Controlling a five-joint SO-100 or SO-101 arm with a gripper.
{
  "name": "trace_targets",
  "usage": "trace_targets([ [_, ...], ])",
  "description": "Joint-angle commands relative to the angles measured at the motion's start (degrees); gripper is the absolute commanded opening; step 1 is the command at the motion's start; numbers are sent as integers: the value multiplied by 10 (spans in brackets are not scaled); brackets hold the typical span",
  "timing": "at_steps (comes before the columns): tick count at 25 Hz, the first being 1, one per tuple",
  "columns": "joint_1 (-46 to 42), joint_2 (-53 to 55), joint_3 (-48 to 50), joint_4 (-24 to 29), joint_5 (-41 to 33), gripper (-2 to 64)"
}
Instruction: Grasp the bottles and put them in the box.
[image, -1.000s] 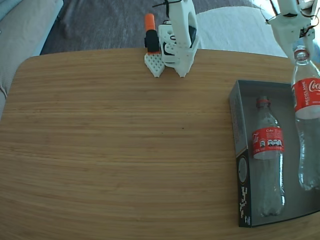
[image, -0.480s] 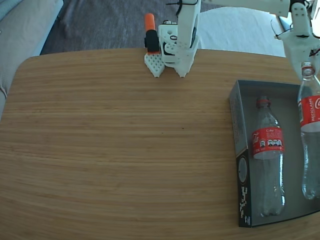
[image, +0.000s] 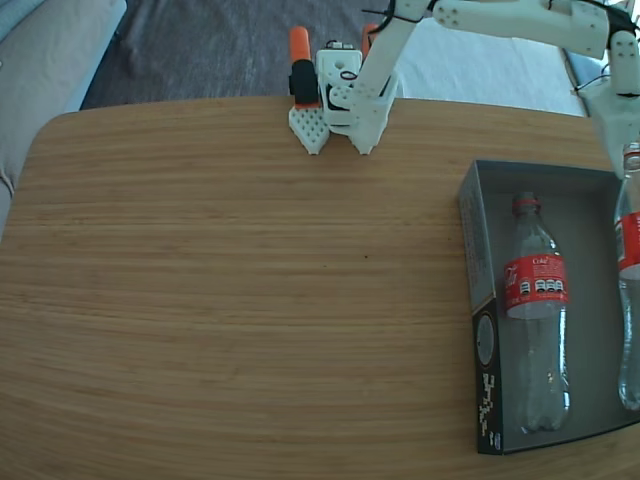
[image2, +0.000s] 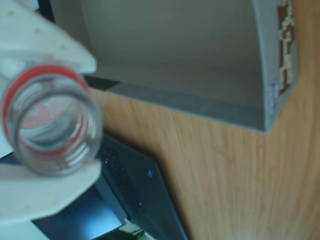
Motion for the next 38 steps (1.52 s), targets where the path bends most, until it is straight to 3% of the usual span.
trace_targets([
  [1,7,-4,-54,-7,-3,-5],
  [12,37,-37,-54,-6,-3,-5],
  [24,-30,2,-33,6,-3,-5],
  [29,-36,11,14,-2,-3,-5],
  [38,-32,11,8,6,-3,15],
])
